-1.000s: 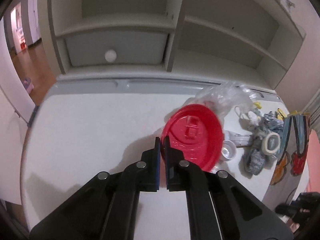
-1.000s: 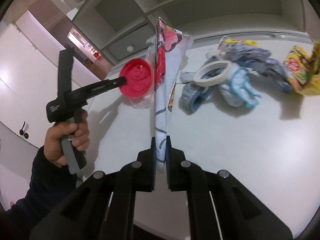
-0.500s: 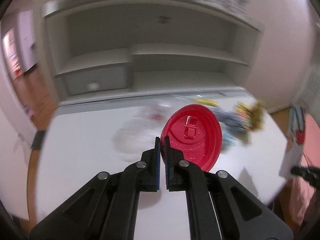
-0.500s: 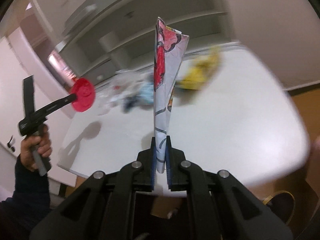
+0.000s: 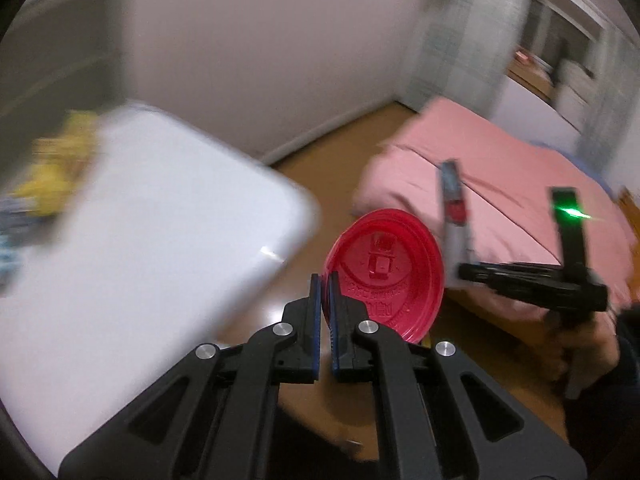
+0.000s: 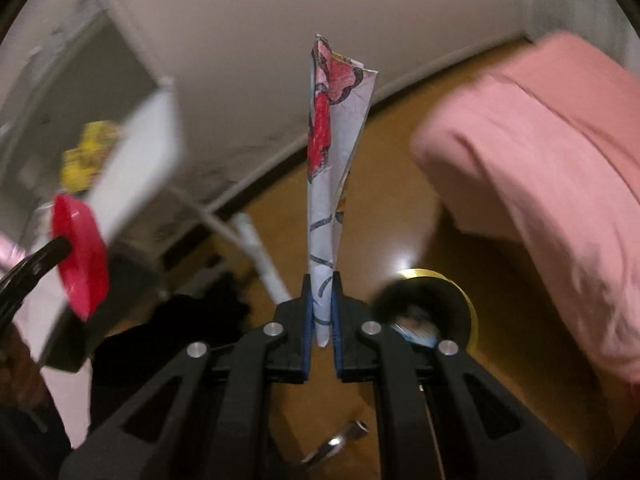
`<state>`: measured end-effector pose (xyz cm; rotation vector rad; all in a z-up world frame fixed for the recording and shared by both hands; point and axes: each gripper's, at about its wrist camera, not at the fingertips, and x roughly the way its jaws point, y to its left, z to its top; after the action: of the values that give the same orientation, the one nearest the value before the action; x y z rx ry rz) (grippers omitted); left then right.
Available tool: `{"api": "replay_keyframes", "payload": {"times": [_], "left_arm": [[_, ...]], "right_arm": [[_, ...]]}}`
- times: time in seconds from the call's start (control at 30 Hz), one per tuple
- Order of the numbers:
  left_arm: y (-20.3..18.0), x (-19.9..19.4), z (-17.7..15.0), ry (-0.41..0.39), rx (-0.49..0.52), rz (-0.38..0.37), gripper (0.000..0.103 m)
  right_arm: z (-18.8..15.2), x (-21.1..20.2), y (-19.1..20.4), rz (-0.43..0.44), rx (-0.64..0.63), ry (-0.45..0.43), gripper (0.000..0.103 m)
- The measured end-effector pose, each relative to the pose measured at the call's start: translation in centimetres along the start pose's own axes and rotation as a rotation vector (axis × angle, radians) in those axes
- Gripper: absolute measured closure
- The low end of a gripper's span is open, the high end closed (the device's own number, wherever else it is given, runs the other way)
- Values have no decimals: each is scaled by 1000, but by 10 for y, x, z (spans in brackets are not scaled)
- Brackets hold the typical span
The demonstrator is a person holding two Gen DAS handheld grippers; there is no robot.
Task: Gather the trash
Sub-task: 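Carry the lid and paper strip over the bin and release both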
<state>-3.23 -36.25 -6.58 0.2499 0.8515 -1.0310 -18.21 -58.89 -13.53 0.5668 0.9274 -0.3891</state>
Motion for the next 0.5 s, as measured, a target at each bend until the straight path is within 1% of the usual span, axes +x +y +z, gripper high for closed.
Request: {"api": "replay_keyframes", "payload": {"times": [0.07, 0.1, 0.13, 0.2, 0.27, 0.37, 0.5], "left_arm": [[-30, 38, -7, 45, 30, -53, 101], [-39, 53, -10, 61, 42, -67, 101], [-52, 75, -16, 85, 60, -76, 101], [-65, 111, -27, 131, 84, -73, 100], [-72, 149, -39, 196, 78, -80, 101], [-70, 186, -53, 242, 87, -50, 100], [-65, 221, -65, 303, 85, -33, 100]], "right_arm": [[-12, 15, -37, -25, 54, 28, 94], [-18, 25, -53, -39, 80, 45, 94], [-23, 34, -65, -48, 100, 59, 94], [-36, 59, -87, -60, 145, 98, 94], [-47, 82, -106, -58, 184, 139, 94], [-58, 111, -118, -45, 222, 191, 94], [-79, 146, -128, -19, 252, 266, 94]]}}
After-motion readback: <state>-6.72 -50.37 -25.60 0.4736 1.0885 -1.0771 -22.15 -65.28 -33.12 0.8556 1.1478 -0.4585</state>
